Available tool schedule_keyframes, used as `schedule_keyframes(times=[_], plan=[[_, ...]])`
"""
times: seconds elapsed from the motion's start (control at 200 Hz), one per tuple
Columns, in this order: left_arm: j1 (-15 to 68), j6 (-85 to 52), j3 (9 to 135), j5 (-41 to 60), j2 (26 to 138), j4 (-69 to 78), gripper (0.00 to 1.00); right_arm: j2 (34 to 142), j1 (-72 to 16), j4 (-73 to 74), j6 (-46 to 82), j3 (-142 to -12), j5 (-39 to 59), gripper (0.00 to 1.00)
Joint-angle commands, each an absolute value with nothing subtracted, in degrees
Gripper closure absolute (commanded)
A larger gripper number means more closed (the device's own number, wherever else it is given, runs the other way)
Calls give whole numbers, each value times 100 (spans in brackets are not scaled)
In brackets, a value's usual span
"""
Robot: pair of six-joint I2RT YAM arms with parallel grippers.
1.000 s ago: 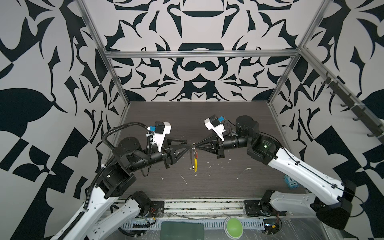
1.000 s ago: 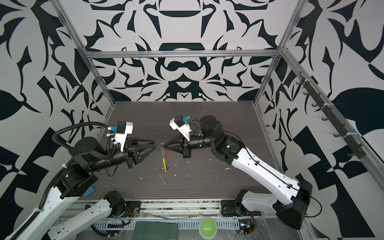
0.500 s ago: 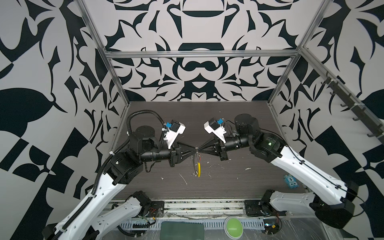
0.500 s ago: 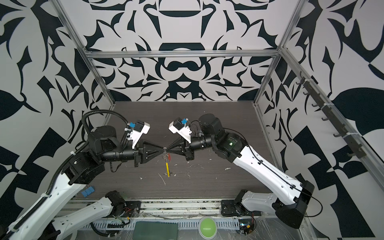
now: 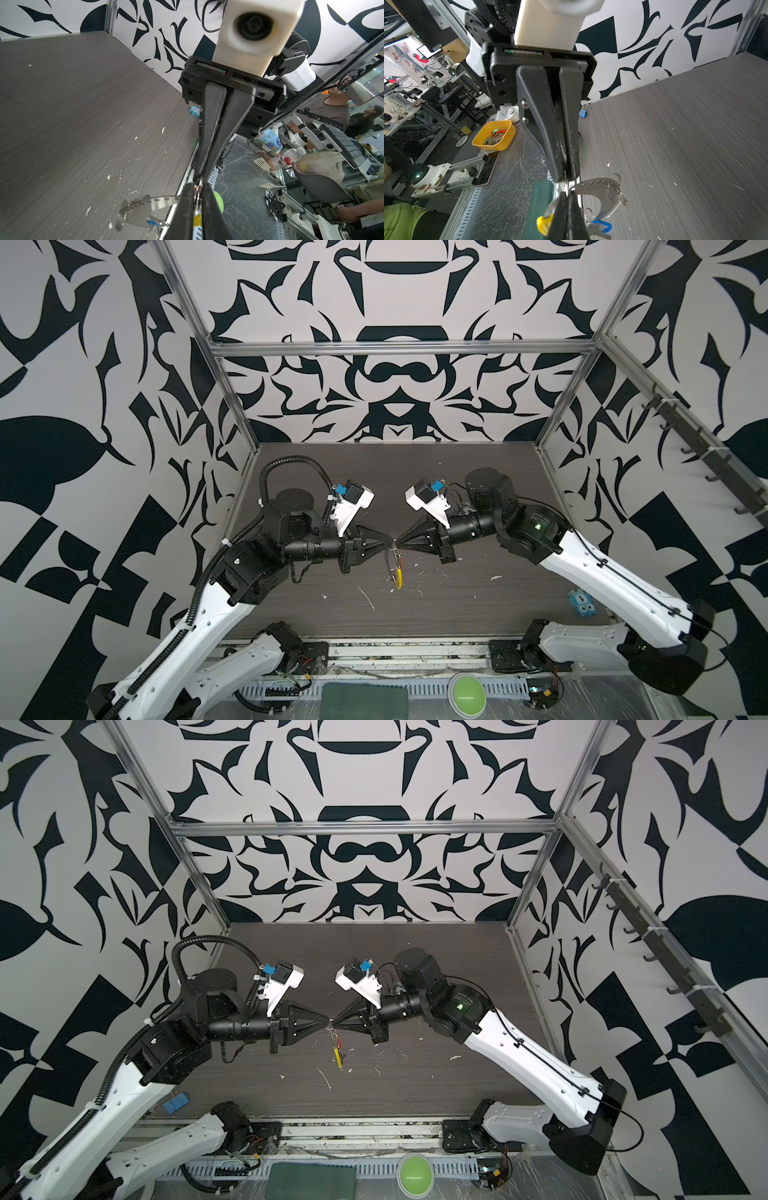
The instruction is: Remove the keys from the keyring
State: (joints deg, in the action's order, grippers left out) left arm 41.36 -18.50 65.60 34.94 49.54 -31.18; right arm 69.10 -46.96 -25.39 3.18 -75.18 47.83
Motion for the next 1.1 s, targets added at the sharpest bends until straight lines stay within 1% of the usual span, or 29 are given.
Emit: schedule_keyframes(times=[0.0, 0.075, 0.325, 0.44, 0.49, 0.64, 0.73, 0.825, 0.875, 0.94, 1.1], plan=[[4133, -1827, 6715, 3747, 4949, -3151, 88, 6934, -4677, -2389, 255, -7813, 4788, 100], [4131, -1828, 6717, 3794, 4981, -3138, 86, 6933, -4691, -2387, 255, -7818, 4772, 100], [4131, -1872, 6707, 3898, 5067, -3084, 89, 6952, -4693, -2357, 255, -7818, 4746, 100], [4130, -1872, 6693, 3911, 5067, -3051, 95, 6968, -4697, -2320, 276, -7814, 4743, 100], [4131, -1887, 6668, 3914, 5054, -2996, 100, 6974, -4711, -2303, 286, -7805, 4740, 100], [4131, -2010, 6518, 3862, 4943, -2647, 100, 6966, -4753, -2171, 355, -7739, 4589, 100], [4136, -2030, 6495, 3854, 4904, -2609, 100, 6885, -4755, -2009, 418, -7603, 4418, 89], [4131, -2039, 6513, 3841, 4889, -2638, 100, 6775, -4748, -1842, 481, -7421, 4283, 71], [4135, -2039, 6513, 3821, 4875, -2661, 100, 6697, -4755, -1741, 509, -7314, 4206, 65], [4131, -2030, 6503, 3793, 4856, -2668, 100, 6581, -4754, -1569, 557, -7144, 4098, 61], [4132, -2014, 6514, 3778, 4834, -2648, 100, 6328, -4750, -1181, 658, -6779, 3951, 57]])
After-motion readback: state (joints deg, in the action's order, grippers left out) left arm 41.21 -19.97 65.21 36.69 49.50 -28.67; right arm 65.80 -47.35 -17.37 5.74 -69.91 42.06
